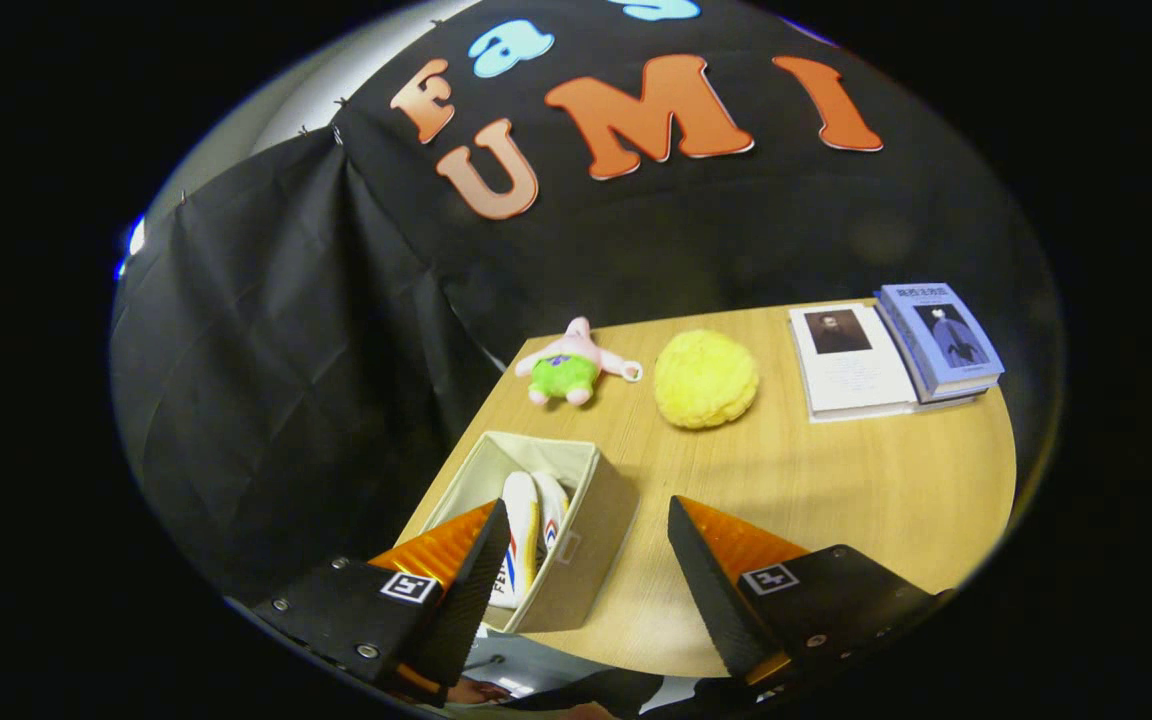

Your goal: Open the storage box then place both shoes into the box .Put the left shoe in first, then the right shoe, with the right side of both shoes facing outward in a uniform manner.

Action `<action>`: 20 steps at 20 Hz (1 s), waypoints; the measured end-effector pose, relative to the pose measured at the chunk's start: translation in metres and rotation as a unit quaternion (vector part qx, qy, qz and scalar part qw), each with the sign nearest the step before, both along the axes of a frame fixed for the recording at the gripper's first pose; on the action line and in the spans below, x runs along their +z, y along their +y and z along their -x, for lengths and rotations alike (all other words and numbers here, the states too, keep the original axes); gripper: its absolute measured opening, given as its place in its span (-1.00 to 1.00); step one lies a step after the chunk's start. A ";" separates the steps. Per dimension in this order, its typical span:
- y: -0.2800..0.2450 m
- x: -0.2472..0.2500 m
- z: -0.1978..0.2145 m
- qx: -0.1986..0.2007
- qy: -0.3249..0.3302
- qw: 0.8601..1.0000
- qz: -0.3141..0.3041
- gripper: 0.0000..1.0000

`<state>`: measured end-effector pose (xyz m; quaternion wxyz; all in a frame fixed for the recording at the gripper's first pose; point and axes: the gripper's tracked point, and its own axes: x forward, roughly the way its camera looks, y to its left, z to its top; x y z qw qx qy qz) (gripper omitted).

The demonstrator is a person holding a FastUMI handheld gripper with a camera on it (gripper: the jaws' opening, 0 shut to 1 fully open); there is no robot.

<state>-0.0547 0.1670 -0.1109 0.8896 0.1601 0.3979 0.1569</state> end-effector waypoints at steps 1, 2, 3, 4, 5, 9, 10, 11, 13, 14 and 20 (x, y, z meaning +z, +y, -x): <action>-0.016 0.008 -0.008 -0.018 -0.025 0.999 0.007 0.92; -0.032 0.017 -0.013 -0.034 -0.050 0.998 0.017 0.93; -0.047 0.027 -0.019 -0.049 -0.078 0.995 0.025 0.93; -0.064 0.038 -0.023 -0.065 -0.102 0.992 0.035 0.93; -0.078 0.048 -0.025 -0.079 -0.124 0.988 0.042 0.93; -0.134 0.088 -0.034 -0.119 -0.207 0.967 0.086 0.95; -0.140 0.100 -0.036 -0.125 -0.226 0.961 0.096 0.96; -0.149 0.111 -0.039 -0.133 -0.244 0.955 0.102 0.96; -0.167 0.132 -0.040 -0.146 -0.287 0.940 0.110 0.96; -0.175 0.142 -0.039 -0.153 -0.308 0.932 0.115 0.96; -0.190 0.170 -0.042 -0.159 -0.386 0.897 0.143 0.97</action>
